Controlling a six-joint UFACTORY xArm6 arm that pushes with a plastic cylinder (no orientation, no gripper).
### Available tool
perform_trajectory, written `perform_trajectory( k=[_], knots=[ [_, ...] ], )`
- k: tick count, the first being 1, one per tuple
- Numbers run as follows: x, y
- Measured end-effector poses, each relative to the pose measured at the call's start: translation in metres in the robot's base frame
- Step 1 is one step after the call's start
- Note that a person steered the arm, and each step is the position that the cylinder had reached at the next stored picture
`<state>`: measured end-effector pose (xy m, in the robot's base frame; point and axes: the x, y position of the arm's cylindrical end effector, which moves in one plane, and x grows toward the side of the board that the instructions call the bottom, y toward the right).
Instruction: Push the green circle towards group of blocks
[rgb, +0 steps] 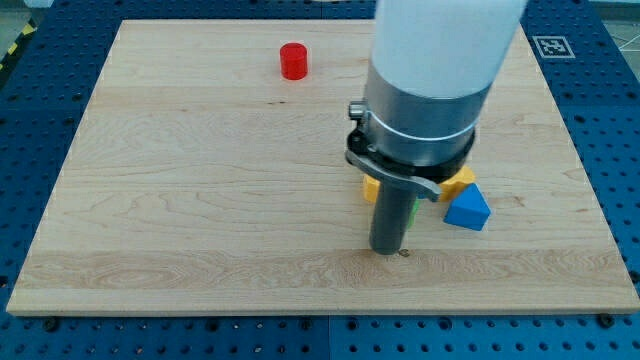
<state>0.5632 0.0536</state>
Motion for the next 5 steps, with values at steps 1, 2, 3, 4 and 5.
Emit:
perform_trajectory(
  k=[1,2,3,4,5],
  knots=[
    [-0.003,-0.014],
    [-0.009,-0.011],
    [-0.016,-0.003],
    [-0.016,0.012],
    [-0.016,0.029]
  ],
)
